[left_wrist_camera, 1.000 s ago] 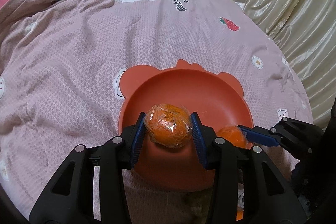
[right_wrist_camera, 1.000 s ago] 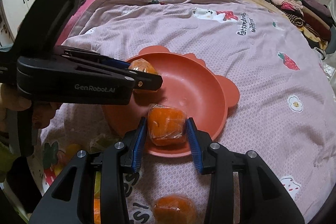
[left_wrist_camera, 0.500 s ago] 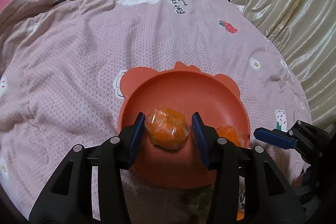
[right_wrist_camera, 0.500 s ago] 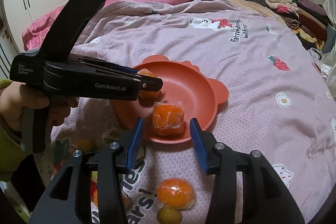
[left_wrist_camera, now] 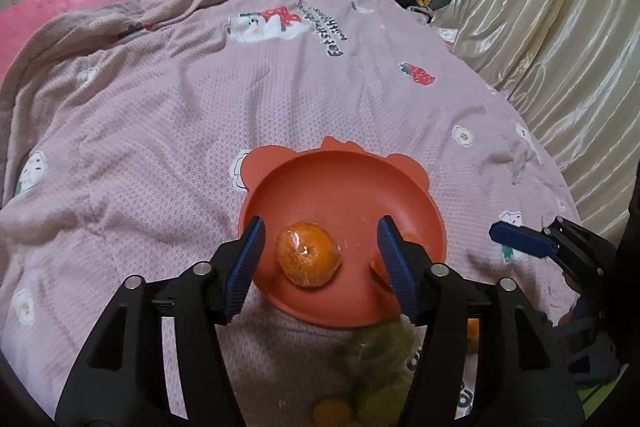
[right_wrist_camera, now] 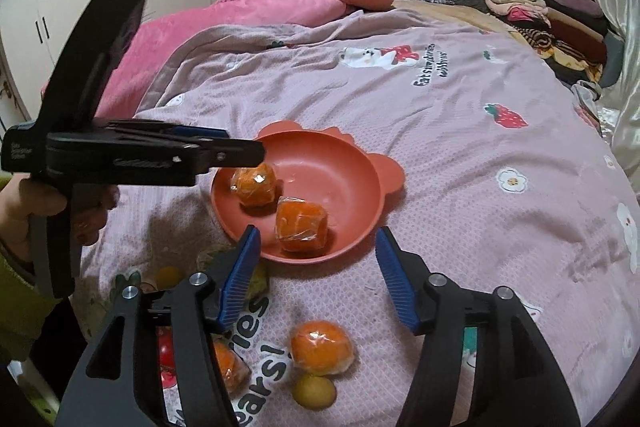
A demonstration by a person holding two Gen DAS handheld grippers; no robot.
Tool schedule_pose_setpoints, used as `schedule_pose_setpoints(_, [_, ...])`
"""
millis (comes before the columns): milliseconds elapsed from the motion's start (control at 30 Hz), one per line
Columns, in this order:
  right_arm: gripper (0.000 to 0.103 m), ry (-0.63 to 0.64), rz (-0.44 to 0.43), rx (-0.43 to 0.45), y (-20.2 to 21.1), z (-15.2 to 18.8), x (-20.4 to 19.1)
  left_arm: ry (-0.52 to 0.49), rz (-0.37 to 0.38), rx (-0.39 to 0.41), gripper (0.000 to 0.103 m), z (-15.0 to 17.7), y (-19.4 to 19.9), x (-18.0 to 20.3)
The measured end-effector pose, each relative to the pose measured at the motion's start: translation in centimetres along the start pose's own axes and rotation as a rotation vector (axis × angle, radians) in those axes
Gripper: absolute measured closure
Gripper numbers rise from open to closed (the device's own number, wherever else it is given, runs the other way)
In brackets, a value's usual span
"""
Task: Organize fruits
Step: 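Open the right tool to drop its orange in the plate while the left tool releases its orange, then withdraw both open tools from the plate back toward the fruit pile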
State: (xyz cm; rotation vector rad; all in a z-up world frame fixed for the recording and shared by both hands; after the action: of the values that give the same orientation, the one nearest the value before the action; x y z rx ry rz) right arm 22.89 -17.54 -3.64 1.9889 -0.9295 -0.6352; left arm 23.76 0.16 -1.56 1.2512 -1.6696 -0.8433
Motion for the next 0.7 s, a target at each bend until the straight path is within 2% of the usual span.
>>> schedule_pose_setpoints(433, [0.023, -0.036, 0.019, 0.054, 2.4, 0.7, 0.9, 0.000, -0.017, 0.074, 0.028, 2.2, 3.1, 0.4])
schedule_pose_setpoints(700, [0.016, -0.048, 0.025, 0.065, 3.2, 1.4, 0.7, 0.019, -0.026, 0.097, 0.019, 3.7, 4.3, 0.0])
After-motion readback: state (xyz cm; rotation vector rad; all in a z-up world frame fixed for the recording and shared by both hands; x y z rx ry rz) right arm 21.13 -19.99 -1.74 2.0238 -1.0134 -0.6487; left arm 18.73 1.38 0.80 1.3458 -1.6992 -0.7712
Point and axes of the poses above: each gripper's, at about its wrist camera, not at the fingertips, and y roughly against the way its jaws point, x to its right, z to its underside, the point moved 3 cm from there along -y, roughly the way its jaws point, and after that the axes turned 13 degrees about -x, right-handed, at the moved point
